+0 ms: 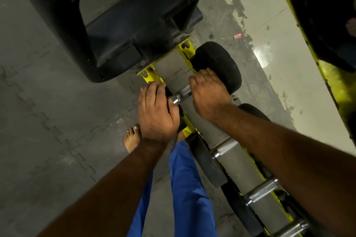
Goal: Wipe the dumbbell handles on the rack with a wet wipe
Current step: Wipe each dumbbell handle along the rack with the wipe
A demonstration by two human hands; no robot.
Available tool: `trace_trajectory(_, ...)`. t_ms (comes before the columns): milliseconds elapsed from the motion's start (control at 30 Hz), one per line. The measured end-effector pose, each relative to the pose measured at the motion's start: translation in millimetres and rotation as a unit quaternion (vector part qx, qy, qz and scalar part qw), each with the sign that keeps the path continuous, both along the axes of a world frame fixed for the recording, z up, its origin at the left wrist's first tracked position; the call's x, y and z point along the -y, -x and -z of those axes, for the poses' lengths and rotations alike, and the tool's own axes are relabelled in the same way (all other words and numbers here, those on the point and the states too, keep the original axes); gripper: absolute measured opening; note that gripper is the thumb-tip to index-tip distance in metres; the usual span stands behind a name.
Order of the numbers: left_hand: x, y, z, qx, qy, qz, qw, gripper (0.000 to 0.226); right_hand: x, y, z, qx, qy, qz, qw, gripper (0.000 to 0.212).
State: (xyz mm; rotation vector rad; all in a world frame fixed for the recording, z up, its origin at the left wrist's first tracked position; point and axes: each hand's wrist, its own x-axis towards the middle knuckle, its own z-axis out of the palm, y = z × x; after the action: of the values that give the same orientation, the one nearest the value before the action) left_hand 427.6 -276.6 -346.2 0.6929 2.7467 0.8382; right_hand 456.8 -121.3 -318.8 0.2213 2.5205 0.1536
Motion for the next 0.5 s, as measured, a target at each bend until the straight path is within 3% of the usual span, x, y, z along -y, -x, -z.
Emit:
trace_trajectory(167, 1.3, 0.4, -1.7, 0.007, 0.006, 0.006, 1.0, 0.048, 6.5, -10.0, 2.3, -0.03, 0.091, -0.018, 0.995, 0.057)
trace_trajectory(233, 1.8, 0.3, -0.6, 0.007, 0.004, 0.005, 1.0, 0.048, -8.4, -13.5, 7.5, -0.074, 0.089, 0.013, 0.993, 0.056)
trace_trajectory(367, 1.8, 1.4, -1.9, 0.009, 0.01, 0.006, 1.0, 0.049, 14.6, -20.1, 10.0, -0.057, 0.102, 0.019, 0.993, 0.061)
trace_trajectory(500, 1.2, 0.8, -1.6, 0.011, 0.01, 0.008, 1.0, 0.049, -9.7, -9.1, 7.8, -0.086, 0.117, 0.017, 0.989, 0.049)
